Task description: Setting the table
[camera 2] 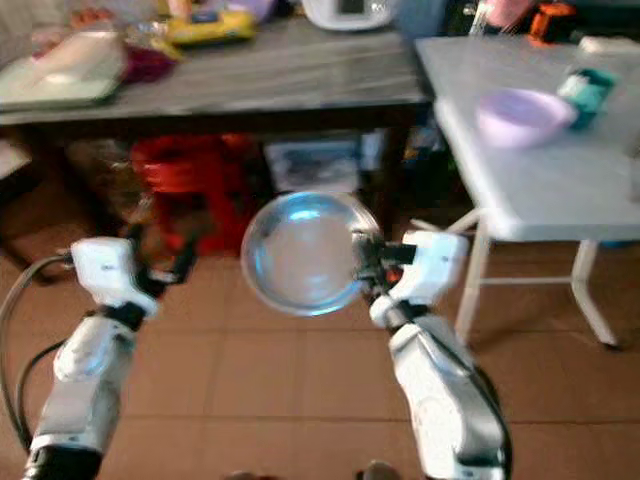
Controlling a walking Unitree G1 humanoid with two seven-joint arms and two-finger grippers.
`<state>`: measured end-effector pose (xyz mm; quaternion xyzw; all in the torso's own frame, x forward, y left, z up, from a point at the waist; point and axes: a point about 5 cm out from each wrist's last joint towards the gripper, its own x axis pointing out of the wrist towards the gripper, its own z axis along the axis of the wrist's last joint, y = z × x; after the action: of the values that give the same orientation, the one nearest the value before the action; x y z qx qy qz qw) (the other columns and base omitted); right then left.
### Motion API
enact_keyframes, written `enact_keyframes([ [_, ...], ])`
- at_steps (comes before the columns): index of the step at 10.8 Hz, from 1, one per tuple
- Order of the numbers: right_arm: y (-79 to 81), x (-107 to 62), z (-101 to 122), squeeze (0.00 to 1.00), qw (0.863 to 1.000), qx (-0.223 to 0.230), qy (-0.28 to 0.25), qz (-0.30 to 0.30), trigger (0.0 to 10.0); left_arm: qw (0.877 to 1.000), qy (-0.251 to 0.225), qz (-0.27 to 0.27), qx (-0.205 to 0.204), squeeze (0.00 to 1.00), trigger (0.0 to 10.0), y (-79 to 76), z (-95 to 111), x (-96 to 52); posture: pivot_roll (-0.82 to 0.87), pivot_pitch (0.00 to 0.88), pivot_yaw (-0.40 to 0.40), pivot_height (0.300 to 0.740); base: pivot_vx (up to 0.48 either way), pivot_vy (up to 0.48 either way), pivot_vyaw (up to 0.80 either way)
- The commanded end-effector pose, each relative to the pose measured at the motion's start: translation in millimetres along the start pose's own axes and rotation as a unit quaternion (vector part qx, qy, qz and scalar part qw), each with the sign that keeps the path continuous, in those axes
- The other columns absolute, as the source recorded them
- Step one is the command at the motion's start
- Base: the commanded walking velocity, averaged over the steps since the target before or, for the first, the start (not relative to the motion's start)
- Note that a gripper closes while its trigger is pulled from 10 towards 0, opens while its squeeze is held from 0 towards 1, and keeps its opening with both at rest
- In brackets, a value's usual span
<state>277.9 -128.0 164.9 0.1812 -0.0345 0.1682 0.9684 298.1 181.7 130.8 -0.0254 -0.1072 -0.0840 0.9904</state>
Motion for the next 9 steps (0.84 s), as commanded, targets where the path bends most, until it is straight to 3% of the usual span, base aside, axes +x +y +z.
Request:
enact_keyframes([
  [1,-4.9,-2.0,2.6,0.00,1.000,-0.007,-0.005,-0.009,10.0,1.000,0.000,-0.002,0.003,0.00,10.0,-2.1,-0.9,0.4,-0.11,0.136,0.079,0.740,0.000,0.000,0.00],
  [4,-3.9,-1.7,1.7,0.00,1.000,-0.009,-0.004,-0.005,10.0,1.000,-0.004,0.008,0.011,0.00,10.0,-3.3,-0.6,0.0,-0.11,0.135,0.073,0.740,0.000,0.000,0.00],
  [6,-4.2,-1.2,1.6,0.00,1.000,-0.011,-0.003,-0.004,10.0,1.000,-0.017,-0.011,0.005,0.00,10.0,-7.2,3.0,-0.7,-0.11,0.136,0.071,0.740,0.000,0.000,0.00],
  [9,-5.4,-1.3,0.5,0.00,1.000,-0.014,-0.002,-0.008,10.0,1.000,-0.018,-0.013,0.002,0.00,10.0,-8.3,2.9,-2.2,-0.11,0.138,0.073,0.740,0.381,0.000,0.00],
])
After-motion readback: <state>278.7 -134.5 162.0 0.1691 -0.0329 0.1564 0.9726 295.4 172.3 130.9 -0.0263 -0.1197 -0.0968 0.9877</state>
